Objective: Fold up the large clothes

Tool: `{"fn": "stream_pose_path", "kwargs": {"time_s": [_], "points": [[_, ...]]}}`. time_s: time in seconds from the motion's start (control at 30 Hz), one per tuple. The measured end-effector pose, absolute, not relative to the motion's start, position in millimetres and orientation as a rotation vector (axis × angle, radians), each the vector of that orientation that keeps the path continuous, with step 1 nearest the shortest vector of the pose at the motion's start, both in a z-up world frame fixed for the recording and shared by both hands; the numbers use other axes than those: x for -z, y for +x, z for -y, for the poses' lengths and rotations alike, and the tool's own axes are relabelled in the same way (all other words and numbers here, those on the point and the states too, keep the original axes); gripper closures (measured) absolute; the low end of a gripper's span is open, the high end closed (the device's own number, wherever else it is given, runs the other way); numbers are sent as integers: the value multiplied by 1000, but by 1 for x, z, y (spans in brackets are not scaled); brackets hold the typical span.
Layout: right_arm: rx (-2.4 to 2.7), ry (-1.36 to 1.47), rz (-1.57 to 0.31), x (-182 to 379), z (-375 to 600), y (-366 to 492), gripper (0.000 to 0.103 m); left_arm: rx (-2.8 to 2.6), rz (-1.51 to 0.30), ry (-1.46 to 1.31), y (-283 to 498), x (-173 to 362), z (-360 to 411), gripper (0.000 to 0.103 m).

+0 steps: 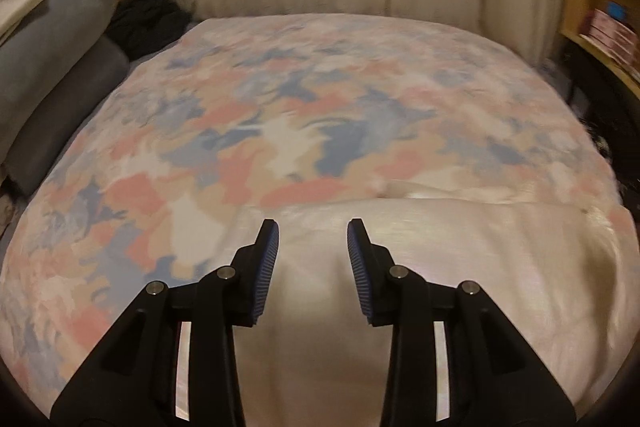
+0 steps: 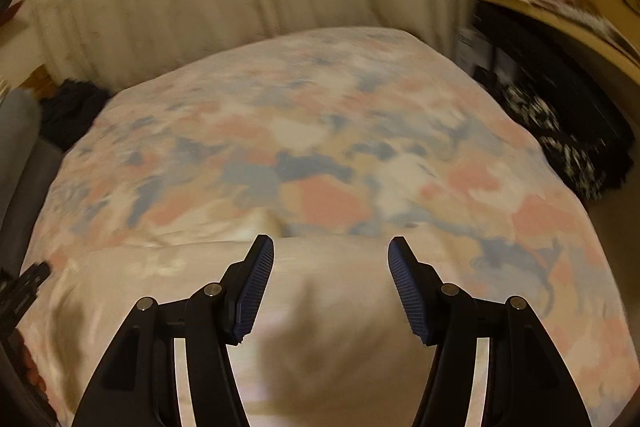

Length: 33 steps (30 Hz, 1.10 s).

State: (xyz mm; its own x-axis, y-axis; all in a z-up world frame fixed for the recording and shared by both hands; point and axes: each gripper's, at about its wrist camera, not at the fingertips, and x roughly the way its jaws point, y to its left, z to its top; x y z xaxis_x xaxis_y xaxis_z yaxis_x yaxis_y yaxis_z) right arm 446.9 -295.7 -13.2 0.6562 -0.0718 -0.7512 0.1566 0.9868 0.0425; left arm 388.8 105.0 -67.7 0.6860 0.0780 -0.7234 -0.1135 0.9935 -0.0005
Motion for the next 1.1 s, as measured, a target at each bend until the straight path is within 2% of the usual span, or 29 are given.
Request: {"fn": "stream_pose_path", "kwargs": {"time_s": [0.17, 0.4, 0.67, 1.1], "points": [[28, 105, -831, 6, 232, 441, 43, -7, -813, -35, 379, 69, -57, 69], [10, 65, -825, 39, 176, 438, 43, 30, -811, -77, 381, 107, -19, 69], [47, 91, -888, 117, 181, 455, 42, 6, -779, -80, 394, 159, -12, 69], [34, 110, -847, 173, 192, 473, 33, 50, -774, -148, 411, 201, -22, 69]]}}
